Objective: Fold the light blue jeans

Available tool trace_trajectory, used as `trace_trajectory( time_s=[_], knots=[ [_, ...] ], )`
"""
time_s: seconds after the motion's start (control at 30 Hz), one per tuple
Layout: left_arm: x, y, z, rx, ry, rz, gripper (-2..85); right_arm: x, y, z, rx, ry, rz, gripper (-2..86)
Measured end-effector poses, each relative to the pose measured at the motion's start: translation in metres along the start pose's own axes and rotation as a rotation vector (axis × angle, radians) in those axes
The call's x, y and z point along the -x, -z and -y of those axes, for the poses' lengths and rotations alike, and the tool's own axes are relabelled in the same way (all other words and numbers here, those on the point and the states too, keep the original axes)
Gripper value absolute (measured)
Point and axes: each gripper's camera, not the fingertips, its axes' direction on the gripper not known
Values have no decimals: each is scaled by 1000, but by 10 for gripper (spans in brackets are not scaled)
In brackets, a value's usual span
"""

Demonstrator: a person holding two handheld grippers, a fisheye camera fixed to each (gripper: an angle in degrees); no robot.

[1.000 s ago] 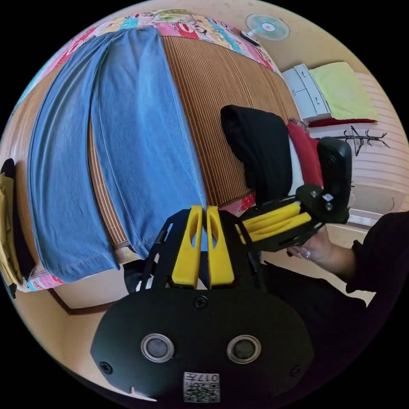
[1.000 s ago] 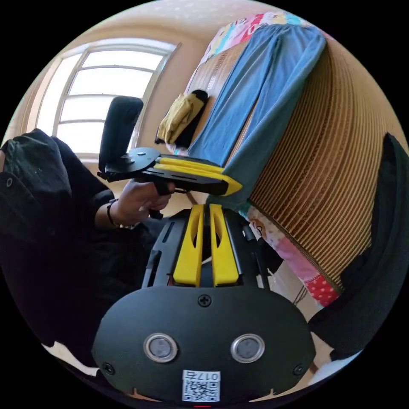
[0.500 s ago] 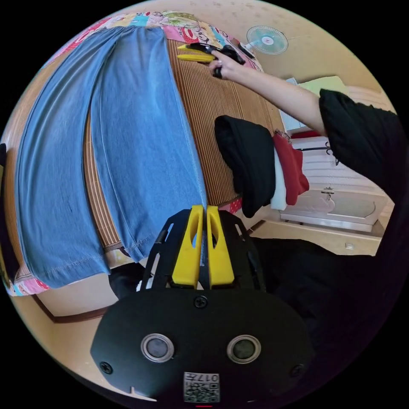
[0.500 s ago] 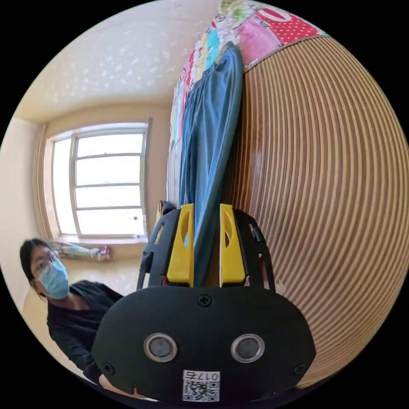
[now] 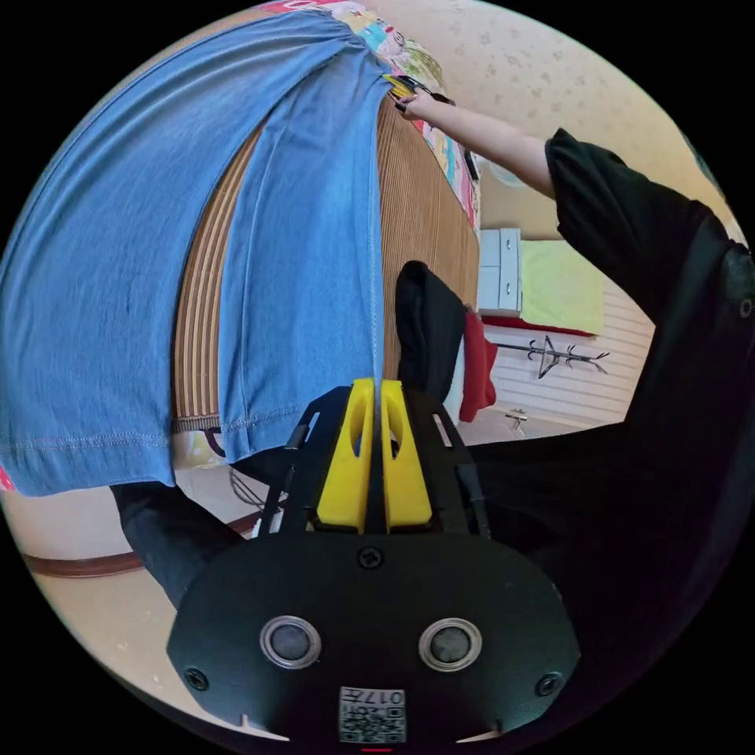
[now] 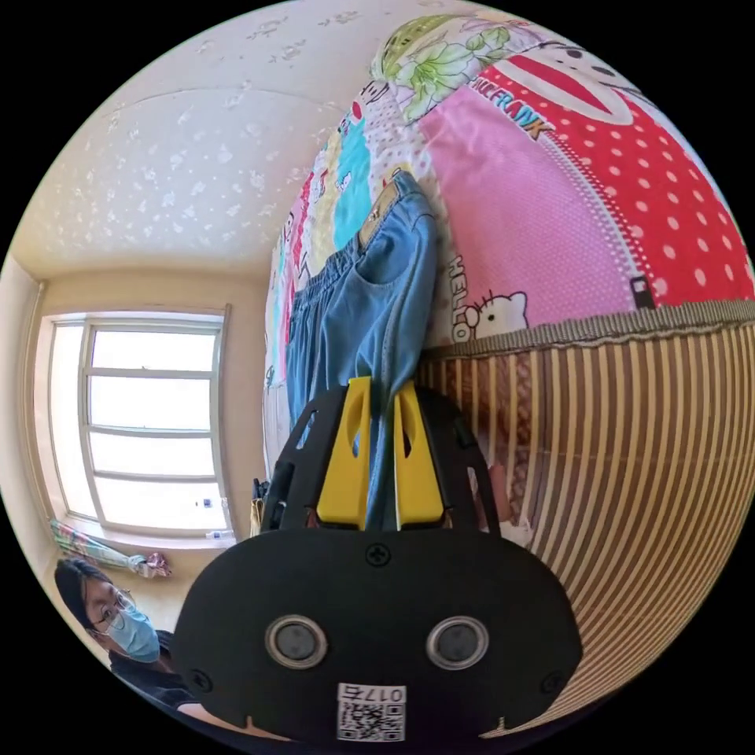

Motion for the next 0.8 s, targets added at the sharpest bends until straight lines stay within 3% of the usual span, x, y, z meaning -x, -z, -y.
trace_trajectory(
  time_s=[0.13,0.3,0.37,0.53,0.63,0.8],
  knots=[
    [20,34,-3,-9,39,-89,-10,-14,-3,-12,12,-46,125,101],
    [17,68,-10,-6,17,-148,-10,-83,20,-45,-380,-253,475,46],
    [16,83,-16,0,7,-182,-10,-87,20,-47,-463,-271,501,24],
    [31,120,-30,-47,52,-306,-10,-15,-2,-12,-373,-139,212,15],
    [35,140,-32,-62,61,-302,-10,39,-20,1,-296,-51,-190,42],
    [34,160,-29,-75,68,-310,-10,14,-44,-8,-261,-143,-262,89]
  ],
)
